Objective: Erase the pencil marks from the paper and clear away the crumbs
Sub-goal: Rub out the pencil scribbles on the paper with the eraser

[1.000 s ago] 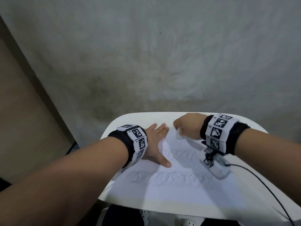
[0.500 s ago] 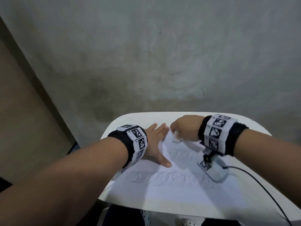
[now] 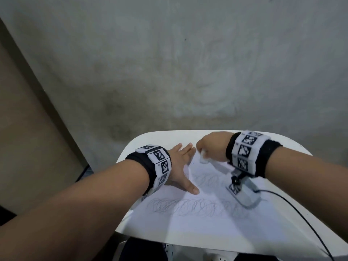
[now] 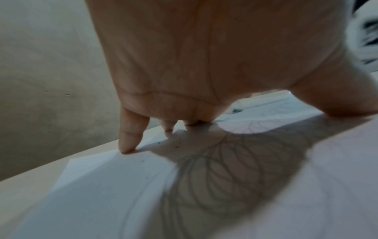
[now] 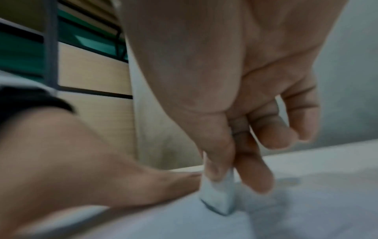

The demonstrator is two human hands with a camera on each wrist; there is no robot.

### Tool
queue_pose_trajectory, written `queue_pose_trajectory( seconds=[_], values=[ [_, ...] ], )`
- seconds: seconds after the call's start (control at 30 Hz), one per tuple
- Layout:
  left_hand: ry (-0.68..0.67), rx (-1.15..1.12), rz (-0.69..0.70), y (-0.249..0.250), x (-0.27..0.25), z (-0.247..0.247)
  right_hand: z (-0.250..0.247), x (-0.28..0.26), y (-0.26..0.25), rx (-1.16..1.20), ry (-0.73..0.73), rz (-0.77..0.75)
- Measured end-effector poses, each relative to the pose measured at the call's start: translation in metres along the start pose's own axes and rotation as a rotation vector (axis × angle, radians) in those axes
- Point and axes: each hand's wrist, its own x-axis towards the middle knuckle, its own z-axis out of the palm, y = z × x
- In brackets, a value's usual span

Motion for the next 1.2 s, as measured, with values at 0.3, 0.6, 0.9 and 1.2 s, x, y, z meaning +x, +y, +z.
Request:
queue_pose_trajectory(
  seconds=[0.3,0.6,0.9,1.2],
  values=[
    [-0.006,0.007,-0.010,0.002,-0.002,-0.001,-0.003,0.002,0.005,0.026,0.025,0.028],
    [-0.015,0.004,-0.013,0.002,-0.003,-0.003,-0.017,0.001,0.007,-0.053,-0.020,-0.005],
    [-0.019,-0.012,-0.014,0.002,-0.003,-0.003,-0.011,-0.004,0.000,-0.133,0.096,-0.033],
    [-0.010,-0.021,-0.004,0.002,-0.002,-0.002,-0.011,-0.001,-0.010,-0.121,0.060,-0.033]
  ],
)
